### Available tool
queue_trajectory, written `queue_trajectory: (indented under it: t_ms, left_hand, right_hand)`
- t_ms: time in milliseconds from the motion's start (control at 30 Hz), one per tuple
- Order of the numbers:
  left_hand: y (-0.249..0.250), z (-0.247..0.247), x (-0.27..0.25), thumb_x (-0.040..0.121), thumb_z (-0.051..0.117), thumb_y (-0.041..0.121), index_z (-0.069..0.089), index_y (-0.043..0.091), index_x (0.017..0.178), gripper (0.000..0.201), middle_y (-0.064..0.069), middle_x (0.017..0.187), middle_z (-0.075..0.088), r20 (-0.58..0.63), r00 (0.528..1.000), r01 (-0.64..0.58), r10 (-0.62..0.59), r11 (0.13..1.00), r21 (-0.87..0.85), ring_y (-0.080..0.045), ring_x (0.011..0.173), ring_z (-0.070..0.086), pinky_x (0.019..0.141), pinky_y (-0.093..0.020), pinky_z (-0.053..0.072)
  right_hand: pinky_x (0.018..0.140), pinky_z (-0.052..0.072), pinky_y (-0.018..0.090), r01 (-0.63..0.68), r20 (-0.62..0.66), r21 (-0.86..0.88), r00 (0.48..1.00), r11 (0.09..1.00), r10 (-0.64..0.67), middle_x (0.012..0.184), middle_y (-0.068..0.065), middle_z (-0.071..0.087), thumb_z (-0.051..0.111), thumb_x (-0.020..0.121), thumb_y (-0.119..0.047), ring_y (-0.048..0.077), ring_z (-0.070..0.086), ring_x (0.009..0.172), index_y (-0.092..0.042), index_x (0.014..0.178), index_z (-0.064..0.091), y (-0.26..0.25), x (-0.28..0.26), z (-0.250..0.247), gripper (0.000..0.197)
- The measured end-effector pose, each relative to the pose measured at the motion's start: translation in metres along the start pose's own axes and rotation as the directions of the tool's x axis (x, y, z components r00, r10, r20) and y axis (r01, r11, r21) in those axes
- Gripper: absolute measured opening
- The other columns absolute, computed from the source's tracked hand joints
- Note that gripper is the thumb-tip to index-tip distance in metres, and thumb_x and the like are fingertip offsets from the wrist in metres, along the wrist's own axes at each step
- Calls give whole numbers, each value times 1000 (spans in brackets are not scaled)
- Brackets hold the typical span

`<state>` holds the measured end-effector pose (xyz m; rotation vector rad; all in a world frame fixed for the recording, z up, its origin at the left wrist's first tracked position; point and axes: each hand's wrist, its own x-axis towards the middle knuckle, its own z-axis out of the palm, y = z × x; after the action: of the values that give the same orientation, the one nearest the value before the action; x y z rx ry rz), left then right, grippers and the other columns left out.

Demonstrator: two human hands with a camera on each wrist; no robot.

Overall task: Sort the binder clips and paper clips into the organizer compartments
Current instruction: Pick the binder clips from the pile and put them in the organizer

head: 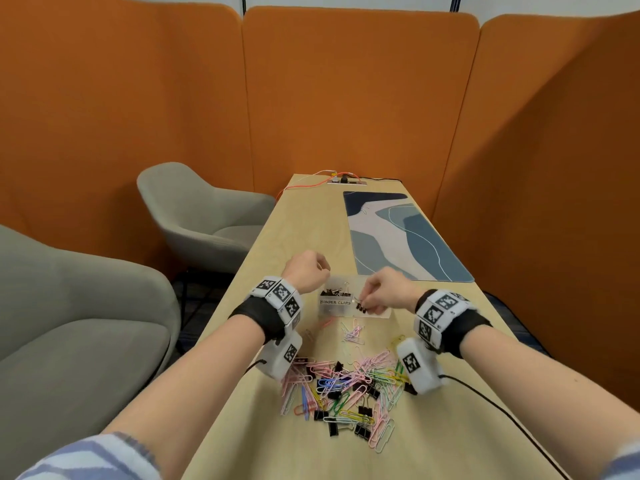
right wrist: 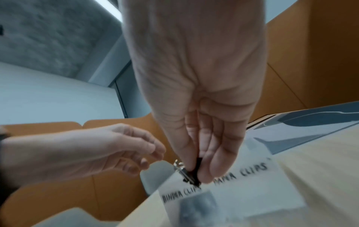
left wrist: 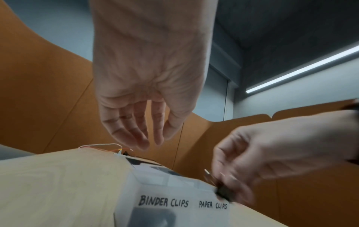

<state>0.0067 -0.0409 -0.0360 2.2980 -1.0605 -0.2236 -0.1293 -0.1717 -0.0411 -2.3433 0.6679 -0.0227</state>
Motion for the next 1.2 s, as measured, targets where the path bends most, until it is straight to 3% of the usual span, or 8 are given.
queue_trajectory:
  t_ms: [100,200,367,467,567,800,1067,1200]
  left_hand:
    - [-10,-7,-14,88,54,15,71,12,100,21,-6,105,72,-4,1000,-26,27,999,39,-21,102,63,83,-27,47]
    - [-16,-10,-28,88,56,16,72,13,97,19,-3,102,71,96,994,-63,52,992,113,-17,93,63,81,-26,47]
    - [-23,-9,-44,86,59,13,71,10,102,21,-4,107,71,334,940,-145,67,966,214,-13,86,58,85,-29,51]
    - [-24,-7,-51,86,61,12,71,11,103,20,-2,103,69,406,912,-155,49,960,233,-15,93,60,88,-30,51]
    - [-23,-4,-59,83,66,12,69,12,106,23,0,98,61,492,870,-148,6,957,249,-13,77,56,65,-22,48]
    - [-25,7,-79,76,73,9,54,14,122,50,-8,122,57,556,824,-155,-108,901,405,-18,89,53,76,-32,49]
    - [-20,20,-78,84,66,10,64,7,108,24,-10,103,64,496,868,-173,-12,930,324,-18,77,57,62,-25,49]
    - [-20,19,-76,87,57,6,68,8,102,19,-8,104,66,470,882,-208,35,924,321,-19,90,58,78,-28,47]
  right_hand:
    - [50,52,18,25,-157,41,988,999,-18,66,8,65,65,82,1,14,62,54,-10,70,63,-20,18,2,16]
    - [72,58,31,35,-234,-48,971,998,-45,76,12,67,59,82,2,18,62,62,-10,75,66,-35,30,16,16]
    - [91,52,36,25,-173,-138,984,990,-49,117,14,65,48,85,4,29,63,105,-9,110,68,-36,29,22,34]
    - [72,52,24,83,-116,-175,988,981,-105,114,10,65,43,86,2,23,62,97,-14,112,66,-32,6,10,38]
    - [52,41,16,94,113,-317,992,944,-60,94,6,65,45,82,2,12,56,68,-17,99,68,-19,-30,2,34]
    - [47,34,18,9,277,-610,939,792,203,99,1,47,67,79,-14,9,44,65,-12,109,48,23,-95,23,36]
    - [76,43,28,0,180,-572,976,820,125,103,2,40,61,80,-12,22,47,92,-19,101,45,37,-87,37,28]
    - [61,48,28,-57,189,-541,964,839,187,101,3,43,68,77,-17,21,55,76,-13,109,52,29,-84,29,36]
